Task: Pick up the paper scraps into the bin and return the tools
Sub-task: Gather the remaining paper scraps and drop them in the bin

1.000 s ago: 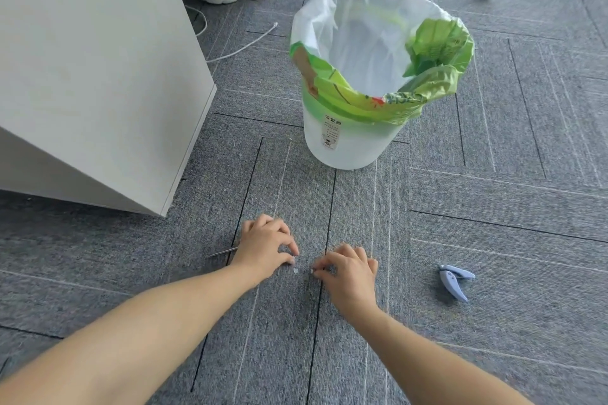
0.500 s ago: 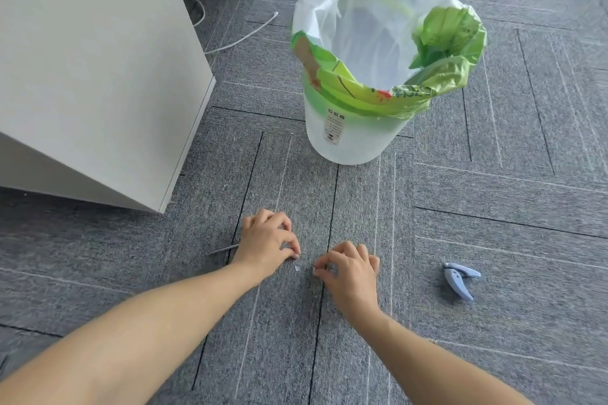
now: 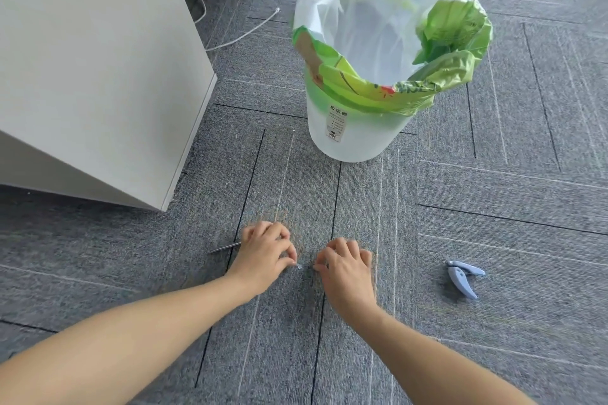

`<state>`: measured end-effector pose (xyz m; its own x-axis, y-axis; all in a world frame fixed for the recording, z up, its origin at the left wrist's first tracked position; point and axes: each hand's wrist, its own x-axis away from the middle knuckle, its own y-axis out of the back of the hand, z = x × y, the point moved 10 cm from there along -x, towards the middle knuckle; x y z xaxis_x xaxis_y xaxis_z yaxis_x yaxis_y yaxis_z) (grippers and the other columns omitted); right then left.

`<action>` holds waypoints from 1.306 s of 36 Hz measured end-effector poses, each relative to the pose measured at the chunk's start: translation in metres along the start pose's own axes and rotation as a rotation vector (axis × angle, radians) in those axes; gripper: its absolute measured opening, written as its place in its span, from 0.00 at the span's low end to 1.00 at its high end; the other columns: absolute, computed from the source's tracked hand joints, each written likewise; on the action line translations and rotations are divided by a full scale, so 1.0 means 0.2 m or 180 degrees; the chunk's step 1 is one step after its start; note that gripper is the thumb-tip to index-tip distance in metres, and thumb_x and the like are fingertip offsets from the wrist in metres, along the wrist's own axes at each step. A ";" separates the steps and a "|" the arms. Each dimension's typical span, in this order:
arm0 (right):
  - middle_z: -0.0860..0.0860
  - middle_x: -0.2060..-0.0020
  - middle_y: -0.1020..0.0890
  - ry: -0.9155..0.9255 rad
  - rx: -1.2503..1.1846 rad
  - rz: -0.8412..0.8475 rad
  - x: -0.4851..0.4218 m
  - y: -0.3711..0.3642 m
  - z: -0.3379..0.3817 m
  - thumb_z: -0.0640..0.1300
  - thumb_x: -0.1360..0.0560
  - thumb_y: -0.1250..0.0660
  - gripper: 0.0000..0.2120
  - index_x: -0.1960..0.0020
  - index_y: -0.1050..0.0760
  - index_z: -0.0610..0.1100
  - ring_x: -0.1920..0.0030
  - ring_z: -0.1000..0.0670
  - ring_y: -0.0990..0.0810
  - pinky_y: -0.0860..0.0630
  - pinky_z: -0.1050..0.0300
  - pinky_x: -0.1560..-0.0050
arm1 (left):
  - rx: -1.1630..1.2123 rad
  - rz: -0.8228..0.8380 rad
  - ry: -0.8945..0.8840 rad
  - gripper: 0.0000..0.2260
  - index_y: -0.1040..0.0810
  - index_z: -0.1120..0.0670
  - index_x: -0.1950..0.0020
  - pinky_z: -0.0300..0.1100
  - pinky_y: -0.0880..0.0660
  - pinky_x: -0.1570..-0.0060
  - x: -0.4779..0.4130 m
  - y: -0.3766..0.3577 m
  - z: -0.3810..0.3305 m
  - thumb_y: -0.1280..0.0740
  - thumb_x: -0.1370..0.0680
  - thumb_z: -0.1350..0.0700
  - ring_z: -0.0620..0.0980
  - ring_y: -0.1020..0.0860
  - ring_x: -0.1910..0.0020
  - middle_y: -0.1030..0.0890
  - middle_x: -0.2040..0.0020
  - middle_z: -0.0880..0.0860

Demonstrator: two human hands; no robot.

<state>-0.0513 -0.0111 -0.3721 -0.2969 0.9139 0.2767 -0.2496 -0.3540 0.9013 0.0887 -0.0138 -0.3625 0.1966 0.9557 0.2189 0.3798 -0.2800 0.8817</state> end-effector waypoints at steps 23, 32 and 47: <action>0.59 0.48 0.31 -0.0302 -0.0553 -0.0250 0.05 0.08 -0.10 0.52 0.21 0.38 0.04 0.48 0.25 0.56 0.46 0.55 0.37 0.41 0.55 0.45 | 0.0164 -0.0054 0.0456 0.06 0.20 0.40 0.56 0.46 0.45 0.37 0.05 -0.06 -0.02 0.31 0.28 0.40 0.44 0.35 0.41 0.29 0.48 0.37; 0.61 0.49 0.32 -0.0316 -0.0641 -0.0293 0.05 0.10 -0.10 0.53 0.22 0.38 0.03 0.51 0.26 0.57 0.48 0.56 0.38 0.43 0.56 0.46 | 0.0305 -0.0107 0.0672 0.09 0.22 0.39 0.52 0.44 0.44 0.43 0.03 -0.03 0.01 0.29 0.29 0.40 0.42 0.38 0.43 0.30 0.47 0.37; 0.61 0.50 0.31 -0.0331 -0.0699 -0.0381 0.06 0.14 -0.11 0.53 0.23 0.35 0.02 0.53 0.25 0.57 0.48 0.57 0.37 0.44 0.57 0.48 | 0.0216 -0.0178 0.0691 0.07 0.19 0.39 0.56 0.44 0.43 0.44 0.04 -0.02 0.00 0.29 0.30 0.39 0.42 0.38 0.45 0.30 0.50 0.37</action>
<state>-0.0815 -0.0138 -0.3514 -0.1599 0.9633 0.2155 -0.4745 -0.2665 0.8389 0.0898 -0.0057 -0.3639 -0.0226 0.9649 0.2618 0.4458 -0.2247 0.8665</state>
